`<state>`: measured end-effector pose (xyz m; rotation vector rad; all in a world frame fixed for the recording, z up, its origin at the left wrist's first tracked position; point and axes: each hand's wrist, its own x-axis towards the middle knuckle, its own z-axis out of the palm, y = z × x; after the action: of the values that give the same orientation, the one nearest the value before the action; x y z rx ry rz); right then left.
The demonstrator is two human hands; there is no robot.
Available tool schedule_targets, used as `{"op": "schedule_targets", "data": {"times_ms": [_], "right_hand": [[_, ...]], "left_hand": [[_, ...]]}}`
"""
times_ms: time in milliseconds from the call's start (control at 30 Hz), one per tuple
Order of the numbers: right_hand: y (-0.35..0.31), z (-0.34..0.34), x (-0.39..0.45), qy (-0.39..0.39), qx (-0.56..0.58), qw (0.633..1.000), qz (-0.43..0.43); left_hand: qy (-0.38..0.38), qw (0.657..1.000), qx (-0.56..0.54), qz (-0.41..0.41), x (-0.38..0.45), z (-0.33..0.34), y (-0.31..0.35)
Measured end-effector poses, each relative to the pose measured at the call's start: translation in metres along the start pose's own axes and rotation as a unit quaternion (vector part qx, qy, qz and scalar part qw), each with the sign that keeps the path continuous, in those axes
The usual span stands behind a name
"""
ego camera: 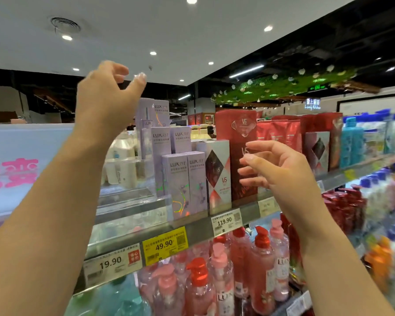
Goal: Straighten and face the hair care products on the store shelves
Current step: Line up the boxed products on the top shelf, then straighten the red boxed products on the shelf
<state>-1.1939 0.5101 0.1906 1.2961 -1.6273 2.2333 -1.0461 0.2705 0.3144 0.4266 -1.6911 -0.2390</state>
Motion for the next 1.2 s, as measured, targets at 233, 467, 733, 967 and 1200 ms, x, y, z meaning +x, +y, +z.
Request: {"op": "schedule_targets", "data": {"times_ms": [233, 467, 733, 967, 1200], "right_hand": [[0.02, -0.008, -0.045, -0.016, -0.026, 0.998, 0.053], [0.034, -0.033, -0.044, -0.007, -0.012, 0.997, 0.074], [0.063, -0.084, -0.006, -0.061, -0.007, 0.994, 0.088], [0.083, -0.158, 0.04, -0.148, 0.002, 0.984, 0.094], [0.099, -0.208, 0.063, -0.209, 0.007, 0.974, 0.091]], "left_hand": [[-0.045, 0.991, -0.063, 0.112, -0.1, -0.01, 0.056], [-0.095, 0.98, 0.013, 0.177, -0.109, 0.024, 0.08], [-0.159, 0.966, 0.124, 0.163, -0.066, 0.1, 0.112], [-0.228, 0.946, 0.226, 0.037, -0.041, 0.152, 0.123], [-0.185, 0.971, 0.151, 0.003, -0.045, 0.156, 0.137]]}}
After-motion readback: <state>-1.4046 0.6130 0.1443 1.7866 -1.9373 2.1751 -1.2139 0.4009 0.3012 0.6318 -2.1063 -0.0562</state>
